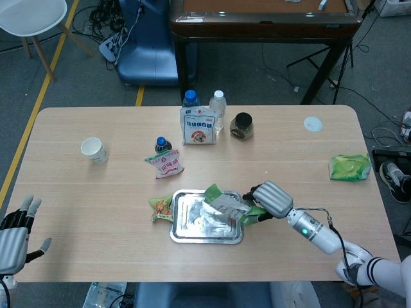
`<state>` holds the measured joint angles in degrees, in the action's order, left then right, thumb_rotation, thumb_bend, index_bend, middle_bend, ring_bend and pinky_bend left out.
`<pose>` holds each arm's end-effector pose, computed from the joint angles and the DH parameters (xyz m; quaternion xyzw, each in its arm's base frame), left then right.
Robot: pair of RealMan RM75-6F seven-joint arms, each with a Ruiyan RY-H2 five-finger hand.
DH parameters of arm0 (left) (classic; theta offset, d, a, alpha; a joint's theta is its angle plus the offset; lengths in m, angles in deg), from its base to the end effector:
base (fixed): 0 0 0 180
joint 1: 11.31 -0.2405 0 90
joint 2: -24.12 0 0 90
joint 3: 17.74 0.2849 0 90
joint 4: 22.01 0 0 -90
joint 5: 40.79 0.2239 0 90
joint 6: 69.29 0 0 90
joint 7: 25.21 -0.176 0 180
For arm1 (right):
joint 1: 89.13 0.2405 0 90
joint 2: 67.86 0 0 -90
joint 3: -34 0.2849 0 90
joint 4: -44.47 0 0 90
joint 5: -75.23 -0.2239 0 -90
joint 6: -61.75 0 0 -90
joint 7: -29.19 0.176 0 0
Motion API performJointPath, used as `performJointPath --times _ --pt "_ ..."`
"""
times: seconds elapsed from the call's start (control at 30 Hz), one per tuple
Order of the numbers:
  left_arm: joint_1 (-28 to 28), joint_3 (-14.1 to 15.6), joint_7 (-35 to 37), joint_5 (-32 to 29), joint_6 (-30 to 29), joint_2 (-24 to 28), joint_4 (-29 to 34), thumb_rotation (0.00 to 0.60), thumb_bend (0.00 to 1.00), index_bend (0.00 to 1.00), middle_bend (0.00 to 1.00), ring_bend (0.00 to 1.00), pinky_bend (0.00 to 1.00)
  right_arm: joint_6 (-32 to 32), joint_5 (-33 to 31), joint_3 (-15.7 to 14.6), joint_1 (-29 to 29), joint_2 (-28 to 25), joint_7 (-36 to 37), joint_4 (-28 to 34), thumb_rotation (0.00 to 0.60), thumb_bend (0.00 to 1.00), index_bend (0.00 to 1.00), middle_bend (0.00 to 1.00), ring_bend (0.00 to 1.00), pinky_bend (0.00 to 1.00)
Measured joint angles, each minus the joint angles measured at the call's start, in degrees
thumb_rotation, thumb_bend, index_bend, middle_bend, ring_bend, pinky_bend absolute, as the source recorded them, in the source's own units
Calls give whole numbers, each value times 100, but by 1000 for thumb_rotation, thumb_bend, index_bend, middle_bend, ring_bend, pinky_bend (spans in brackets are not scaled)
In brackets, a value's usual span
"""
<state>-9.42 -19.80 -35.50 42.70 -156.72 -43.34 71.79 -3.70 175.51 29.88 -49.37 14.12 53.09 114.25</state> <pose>-0.3478 0.1945 0.1425 -0.5862 -0.3780 -0.3419 0.6297 -0.2195 -0.3600 -0.0054 0.7965 -0.3438 0.4261 0.2564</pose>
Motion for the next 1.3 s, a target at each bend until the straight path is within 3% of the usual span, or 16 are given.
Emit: performJointPath --times 0.5,0.73,0.97,1.3 --pt "21 9 -74 -32 81 48 106 600 229 21 0 122 123 1868 -721 227 712 -977 -1694 1647 600 414 748 716 625 694" --pt "10 8 -52 -28 59 19 71 600 229 21 0 122 123 1869 -906 293 717 -988 -1992 1822 600 415 749 717 625 694" --pt "7 19 -26 -29 76 -24 32 600 229 21 0 122 123 1319 -763 222 439 -659 -1850 1348 600 414 749 714 625 694" --pt "1 31 -59 22 43 -34 67 600 229 21 0 122 123 -9 -125 -28 -41 386 -805 -531 600 414 749 703 615 693"
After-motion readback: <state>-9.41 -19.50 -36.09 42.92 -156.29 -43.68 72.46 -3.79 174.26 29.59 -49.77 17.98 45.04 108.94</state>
